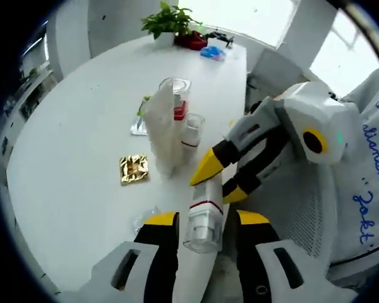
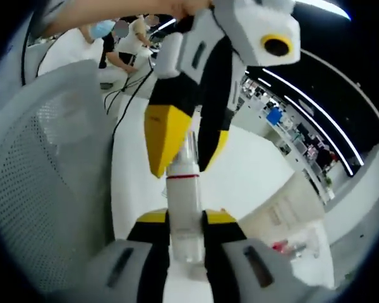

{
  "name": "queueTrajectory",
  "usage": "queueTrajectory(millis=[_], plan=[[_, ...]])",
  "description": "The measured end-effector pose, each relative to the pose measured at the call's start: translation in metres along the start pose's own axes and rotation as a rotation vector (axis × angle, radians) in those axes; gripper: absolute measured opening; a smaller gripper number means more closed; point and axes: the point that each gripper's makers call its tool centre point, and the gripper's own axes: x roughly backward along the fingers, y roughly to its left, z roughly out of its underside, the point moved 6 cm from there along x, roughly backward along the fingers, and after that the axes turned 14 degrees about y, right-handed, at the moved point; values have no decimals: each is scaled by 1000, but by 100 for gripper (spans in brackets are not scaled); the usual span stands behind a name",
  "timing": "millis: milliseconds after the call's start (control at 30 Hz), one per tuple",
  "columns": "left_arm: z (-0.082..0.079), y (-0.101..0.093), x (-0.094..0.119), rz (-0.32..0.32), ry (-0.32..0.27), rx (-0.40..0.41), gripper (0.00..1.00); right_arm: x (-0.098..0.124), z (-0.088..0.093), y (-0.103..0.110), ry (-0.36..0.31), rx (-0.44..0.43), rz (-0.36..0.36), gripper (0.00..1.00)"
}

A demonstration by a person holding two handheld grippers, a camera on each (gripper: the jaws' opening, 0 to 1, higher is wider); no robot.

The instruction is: Arrange the skincare products in the storage area until every visible bottle or jar stands upright without overlapping.

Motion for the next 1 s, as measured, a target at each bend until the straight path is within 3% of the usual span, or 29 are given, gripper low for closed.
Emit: queueTrajectory(millis=[100,200,333,400,500,700,833,1000], plan=[[6,4,1,-11,4,1,30,2,0,0,-18,-30,-19,19],[6,1,1,20,-38,13,26,4,0,2,-41,-79,-52,19],[8,-3,1,33,-69,8,29,7,2,1,-82,-157,-98,19],[6,-3,2,38,-104,3,29,8,2,0,-94,-170,-112,19],[0,-5,3,97,-195,26,29,9,1,2,-121,-213,-150,19],[-2,-6,5,110,-228,12,28,14,-3,1,-212,-343,-212,19],[-10,-8,13,139,-326,0,26,17,-2,0,-256,-427,-265,19],[-13,-3,20,133,-350,-13,24,18,-2,-2,-304,-529,-313,19]])
